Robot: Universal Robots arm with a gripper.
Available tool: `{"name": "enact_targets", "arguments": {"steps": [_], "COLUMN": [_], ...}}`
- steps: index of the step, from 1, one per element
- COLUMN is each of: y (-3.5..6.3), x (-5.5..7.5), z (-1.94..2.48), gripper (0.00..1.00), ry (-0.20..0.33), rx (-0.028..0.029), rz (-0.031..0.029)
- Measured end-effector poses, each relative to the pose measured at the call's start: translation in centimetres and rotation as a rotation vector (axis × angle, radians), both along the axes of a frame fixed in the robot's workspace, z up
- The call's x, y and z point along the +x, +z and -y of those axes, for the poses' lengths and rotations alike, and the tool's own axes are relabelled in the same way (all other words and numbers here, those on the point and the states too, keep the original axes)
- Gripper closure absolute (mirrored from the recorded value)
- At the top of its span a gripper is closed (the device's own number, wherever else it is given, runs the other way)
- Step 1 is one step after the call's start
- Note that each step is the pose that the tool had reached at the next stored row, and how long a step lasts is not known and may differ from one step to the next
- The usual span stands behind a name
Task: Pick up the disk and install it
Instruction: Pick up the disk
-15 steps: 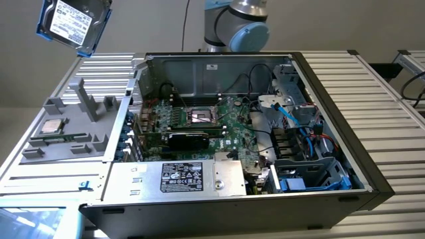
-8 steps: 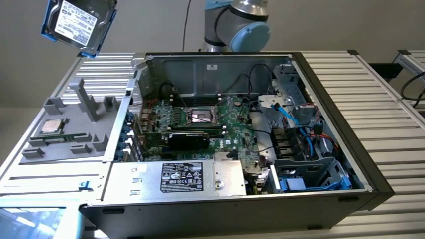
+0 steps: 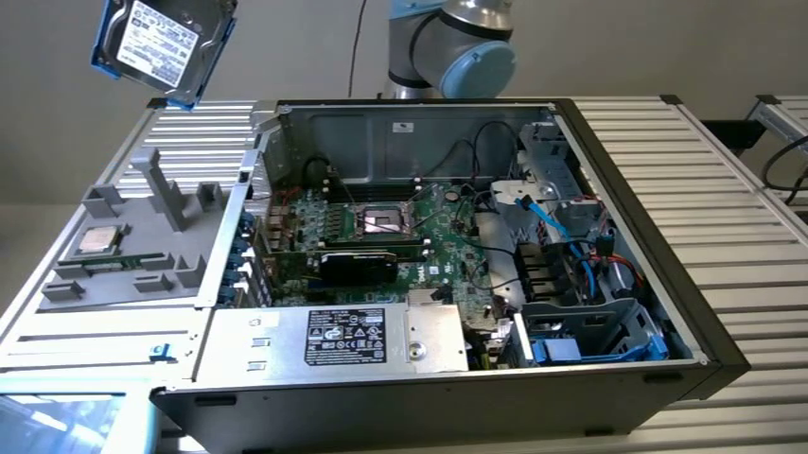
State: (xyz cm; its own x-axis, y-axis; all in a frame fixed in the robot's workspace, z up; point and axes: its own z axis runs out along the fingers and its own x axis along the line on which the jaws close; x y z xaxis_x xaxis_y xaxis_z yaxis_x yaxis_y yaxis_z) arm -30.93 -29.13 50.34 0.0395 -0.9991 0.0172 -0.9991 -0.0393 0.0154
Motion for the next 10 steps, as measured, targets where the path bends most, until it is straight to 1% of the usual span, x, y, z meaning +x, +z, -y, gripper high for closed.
{"name": "enact_targets", "arguments": {"steps": [5,10], "y": [0.18,0.22], "x": [1.2,2.1], "z": [0.14,0.46], "gripper": [0.61,0.61], "ry": [0.000,0.000], "rx": [-0.0043,-0.0051], "rz": [-0.0004,-0.0005]}}
